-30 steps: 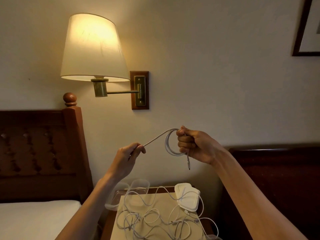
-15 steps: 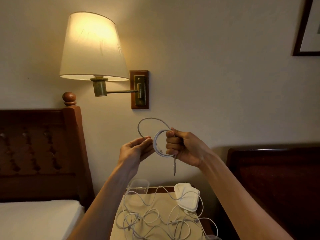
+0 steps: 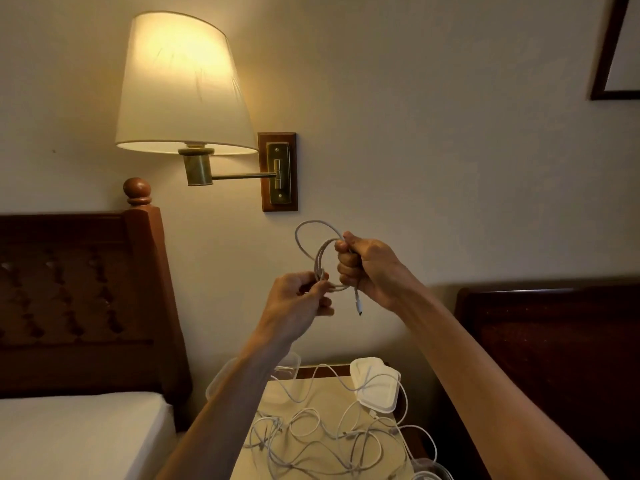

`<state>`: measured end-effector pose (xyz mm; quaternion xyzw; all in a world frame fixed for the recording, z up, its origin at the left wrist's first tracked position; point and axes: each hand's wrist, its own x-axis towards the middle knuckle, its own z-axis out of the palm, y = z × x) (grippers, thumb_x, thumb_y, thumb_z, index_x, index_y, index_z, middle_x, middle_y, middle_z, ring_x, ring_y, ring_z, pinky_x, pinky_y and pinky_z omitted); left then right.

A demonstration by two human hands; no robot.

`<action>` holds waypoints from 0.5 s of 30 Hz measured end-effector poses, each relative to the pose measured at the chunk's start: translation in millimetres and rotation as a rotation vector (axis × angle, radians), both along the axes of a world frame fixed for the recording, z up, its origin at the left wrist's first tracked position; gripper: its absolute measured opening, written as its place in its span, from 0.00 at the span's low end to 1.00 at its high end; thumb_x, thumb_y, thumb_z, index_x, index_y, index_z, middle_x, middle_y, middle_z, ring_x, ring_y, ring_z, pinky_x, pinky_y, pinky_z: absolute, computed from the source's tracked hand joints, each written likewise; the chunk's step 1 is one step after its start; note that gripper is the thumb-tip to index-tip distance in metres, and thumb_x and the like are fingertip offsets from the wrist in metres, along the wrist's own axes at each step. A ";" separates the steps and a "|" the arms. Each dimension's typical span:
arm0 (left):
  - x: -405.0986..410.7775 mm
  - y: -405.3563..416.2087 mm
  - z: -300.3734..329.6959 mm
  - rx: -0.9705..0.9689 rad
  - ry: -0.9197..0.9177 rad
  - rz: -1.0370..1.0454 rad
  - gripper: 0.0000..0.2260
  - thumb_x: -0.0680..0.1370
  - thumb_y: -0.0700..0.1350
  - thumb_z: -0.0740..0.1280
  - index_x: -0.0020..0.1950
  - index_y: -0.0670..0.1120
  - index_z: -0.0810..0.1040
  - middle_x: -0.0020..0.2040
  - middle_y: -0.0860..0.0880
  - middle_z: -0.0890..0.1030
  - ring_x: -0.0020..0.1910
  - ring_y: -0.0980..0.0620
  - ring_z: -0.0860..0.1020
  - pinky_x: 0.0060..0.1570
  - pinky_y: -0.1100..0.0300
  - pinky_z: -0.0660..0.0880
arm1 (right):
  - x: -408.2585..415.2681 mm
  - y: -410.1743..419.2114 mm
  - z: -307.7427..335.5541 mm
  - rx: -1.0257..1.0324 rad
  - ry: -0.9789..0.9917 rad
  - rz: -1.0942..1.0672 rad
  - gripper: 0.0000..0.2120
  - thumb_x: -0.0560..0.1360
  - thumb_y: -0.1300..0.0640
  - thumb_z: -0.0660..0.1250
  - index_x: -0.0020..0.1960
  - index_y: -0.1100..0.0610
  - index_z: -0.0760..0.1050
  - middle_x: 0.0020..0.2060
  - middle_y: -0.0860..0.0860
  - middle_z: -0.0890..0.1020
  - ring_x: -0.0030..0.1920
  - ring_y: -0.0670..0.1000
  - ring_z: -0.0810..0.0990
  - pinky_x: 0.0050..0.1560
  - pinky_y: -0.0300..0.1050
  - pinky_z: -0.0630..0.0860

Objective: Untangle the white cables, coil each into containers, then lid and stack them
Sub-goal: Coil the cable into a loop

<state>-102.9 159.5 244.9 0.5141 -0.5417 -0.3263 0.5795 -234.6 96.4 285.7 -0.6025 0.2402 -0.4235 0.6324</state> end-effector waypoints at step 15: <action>-9.8 19.3 -38.8 0.001 -0.365 0.091 0.12 0.82 0.43 0.62 0.42 0.43 0.82 0.34 0.47 0.83 0.26 0.57 0.77 0.28 0.64 0.74 | 0.8 -22.4 31.7 -0.131 -0.083 -0.076 0.19 0.85 0.54 0.46 0.40 0.55 0.66 0.24 0.46 0.61 0.25 0.46 0.58 0.27 0.38 0.63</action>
